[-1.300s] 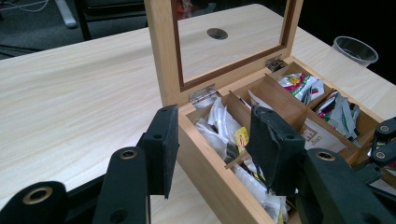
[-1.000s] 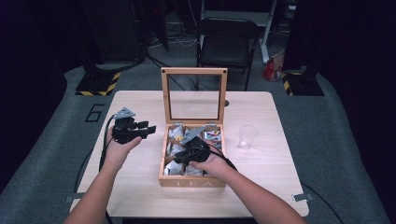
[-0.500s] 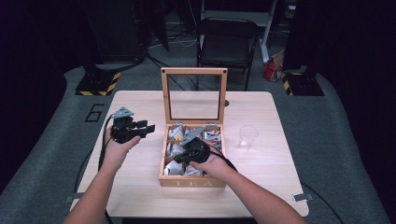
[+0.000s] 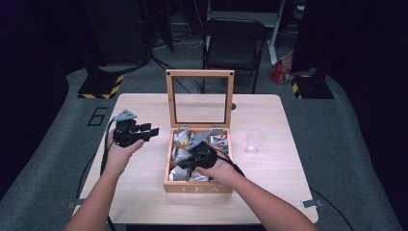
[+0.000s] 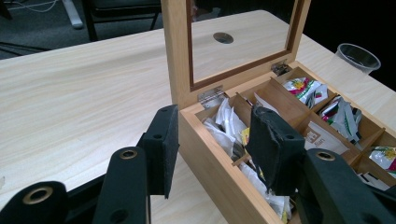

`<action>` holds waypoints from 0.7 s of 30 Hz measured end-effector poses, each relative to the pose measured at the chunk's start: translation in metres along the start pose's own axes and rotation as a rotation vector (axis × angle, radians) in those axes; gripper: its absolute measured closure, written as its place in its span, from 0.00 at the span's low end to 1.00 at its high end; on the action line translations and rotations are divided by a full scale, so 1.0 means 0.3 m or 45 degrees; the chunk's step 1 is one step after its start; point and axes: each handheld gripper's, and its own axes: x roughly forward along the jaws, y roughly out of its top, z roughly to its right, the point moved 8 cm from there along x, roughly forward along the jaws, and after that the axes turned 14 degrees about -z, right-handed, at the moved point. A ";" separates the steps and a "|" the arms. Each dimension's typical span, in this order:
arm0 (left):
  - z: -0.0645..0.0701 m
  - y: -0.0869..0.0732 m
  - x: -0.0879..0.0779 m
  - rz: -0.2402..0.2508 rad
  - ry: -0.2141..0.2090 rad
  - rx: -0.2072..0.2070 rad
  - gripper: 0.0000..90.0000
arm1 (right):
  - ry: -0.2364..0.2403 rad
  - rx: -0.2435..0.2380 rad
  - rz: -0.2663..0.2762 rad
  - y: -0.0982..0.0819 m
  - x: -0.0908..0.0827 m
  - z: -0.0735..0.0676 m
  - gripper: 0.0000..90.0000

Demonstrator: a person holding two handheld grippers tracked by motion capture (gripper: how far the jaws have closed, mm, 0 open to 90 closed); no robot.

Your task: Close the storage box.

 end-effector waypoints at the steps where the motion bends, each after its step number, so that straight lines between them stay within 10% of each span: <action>1: -0.001 0.001 -0.002 -0.001 0.002 0.005 0.59 | -0.002 0.000 0.001 0.002 -0.005 -0.001 0.99; 21: -0.004 0.010 -0.018 0.011 0.009 0.000 0.59 | -0.048 -0.004 0.077 0.065 -0.149 0.005 1.00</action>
